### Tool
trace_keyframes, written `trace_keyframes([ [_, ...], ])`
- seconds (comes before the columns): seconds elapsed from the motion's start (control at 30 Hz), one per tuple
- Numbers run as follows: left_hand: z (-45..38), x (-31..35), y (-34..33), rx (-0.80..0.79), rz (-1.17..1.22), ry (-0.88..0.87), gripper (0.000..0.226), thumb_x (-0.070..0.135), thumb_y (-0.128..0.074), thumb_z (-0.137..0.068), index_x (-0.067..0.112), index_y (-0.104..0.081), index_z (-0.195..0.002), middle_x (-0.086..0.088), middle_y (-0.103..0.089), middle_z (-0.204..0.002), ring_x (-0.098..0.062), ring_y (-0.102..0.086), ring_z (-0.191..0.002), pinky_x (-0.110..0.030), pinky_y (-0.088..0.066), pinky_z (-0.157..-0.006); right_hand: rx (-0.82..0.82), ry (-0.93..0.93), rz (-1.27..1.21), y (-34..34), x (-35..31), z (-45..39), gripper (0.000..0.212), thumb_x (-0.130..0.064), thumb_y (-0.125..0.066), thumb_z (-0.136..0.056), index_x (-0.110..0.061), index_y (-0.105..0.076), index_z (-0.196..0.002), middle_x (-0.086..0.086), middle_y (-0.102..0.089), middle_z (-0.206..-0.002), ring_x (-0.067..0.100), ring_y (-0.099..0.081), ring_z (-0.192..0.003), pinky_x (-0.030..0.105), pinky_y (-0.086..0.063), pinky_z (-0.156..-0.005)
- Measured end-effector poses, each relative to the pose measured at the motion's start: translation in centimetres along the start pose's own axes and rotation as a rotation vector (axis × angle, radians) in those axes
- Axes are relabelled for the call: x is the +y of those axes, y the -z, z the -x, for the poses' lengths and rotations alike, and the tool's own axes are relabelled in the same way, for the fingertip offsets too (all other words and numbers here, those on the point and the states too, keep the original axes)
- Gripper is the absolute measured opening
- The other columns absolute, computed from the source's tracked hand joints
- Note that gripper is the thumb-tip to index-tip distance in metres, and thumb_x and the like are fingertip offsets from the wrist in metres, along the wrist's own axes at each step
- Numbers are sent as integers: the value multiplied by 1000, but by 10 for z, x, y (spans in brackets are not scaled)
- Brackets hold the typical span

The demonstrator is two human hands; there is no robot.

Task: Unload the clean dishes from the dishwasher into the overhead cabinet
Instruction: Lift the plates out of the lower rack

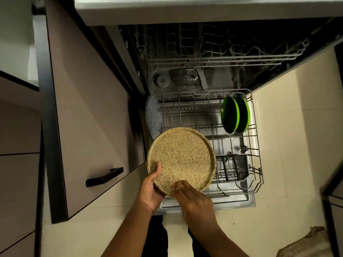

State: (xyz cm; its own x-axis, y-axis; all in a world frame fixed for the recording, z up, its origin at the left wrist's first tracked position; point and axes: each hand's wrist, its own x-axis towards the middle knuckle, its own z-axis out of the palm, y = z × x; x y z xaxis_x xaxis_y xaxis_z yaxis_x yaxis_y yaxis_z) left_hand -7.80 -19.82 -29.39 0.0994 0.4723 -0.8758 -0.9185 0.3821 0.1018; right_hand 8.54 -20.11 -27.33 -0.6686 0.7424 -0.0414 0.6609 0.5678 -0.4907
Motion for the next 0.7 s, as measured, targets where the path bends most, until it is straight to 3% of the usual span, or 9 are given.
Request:
trace_keyframes([
  [0.1, 3, 2, 3, 45, -69, 20, 49, 35, -58, -92, 9, -56, -133, -16, -63, -129, -34, -59, -121, -50, -39, -109, -78, -126, -114, 10, 0, -14, 22, -36, -81, -77, -29, -71, -96, -12, -73, -89, 4, -70, -76, 16, -51, -55],
  [0.2, 5, 2, 14, 59, -52, 34, 48, 31, -62, -88, 7, -58, -129, -16, -65, -126, -33, -60, -119, -50, -37, -111, -7, -290, -220, 28, 5, -46, 24, -44, -68, -90, -27, -74, -106, -14, -76, -95, -6, -65, -73, -1, -42, -63],
  [0.27, 7, 1, 19, 58, -35, 29, 56, 32, -74, -80, 6, -58, -128, -17, -64, -127, -33, -61, -118, -51, -38, -109, 56, -370, -232, 30, 16, -78, 22, -41, -61, -95, -25, -72, -106, -12, -76, -94, -4, -65, -73, 6, -51, -61],
  [0.33, 6, 1, 27, 92, -31, 1, 84, 33, -92, -55, 5, -57, -126, -17, -65, -125, -36, -61, -118, -52, -39, -108, 112, -410, -228, 24, 24, -116, 19, -40, -61, -95, -25, -71, -102, -11, -75, -92, 1, -68, -74, 24, -59, -61],
  [0.4, 8, 2, 34, 113, -14, -8, 100, 34, -98, -42, 5, -55, -128, -17, -65, -125, -36, -59, -120, -53, -39, -108, 129, -433, -247, 11, 26, -156, 18, -41, -61, -94, -25, -70, -99, -10, -75, -90, 6, -70, -74, 30, -60, -61],
  [0.57, 14, 5, 55, 193, -11, 27, 54, 32, -71, -80, 10, -57, -127, -13, -69, -120, -35, -59, -117, -48, -51, -93, -91, -549, -205, -43, 17, -238, 53, -62, -65, -82, -21, -67, -116, 1, -75, -103, 19, -71, -93, 35, -58, -80],
  [0.7, 17, 5, 74, 193, -16, 58, 49, 33, -67, -81, 12, -58, -125, -13, -69, -119, -35, -59, -117, -45, -53, -85, -323, -547, -22, -76, 14, -261, 54, -59, -64, -84, -17, -63, -119, 5, -68, -106, 24, -65, -98, 31, -50, -76],
])
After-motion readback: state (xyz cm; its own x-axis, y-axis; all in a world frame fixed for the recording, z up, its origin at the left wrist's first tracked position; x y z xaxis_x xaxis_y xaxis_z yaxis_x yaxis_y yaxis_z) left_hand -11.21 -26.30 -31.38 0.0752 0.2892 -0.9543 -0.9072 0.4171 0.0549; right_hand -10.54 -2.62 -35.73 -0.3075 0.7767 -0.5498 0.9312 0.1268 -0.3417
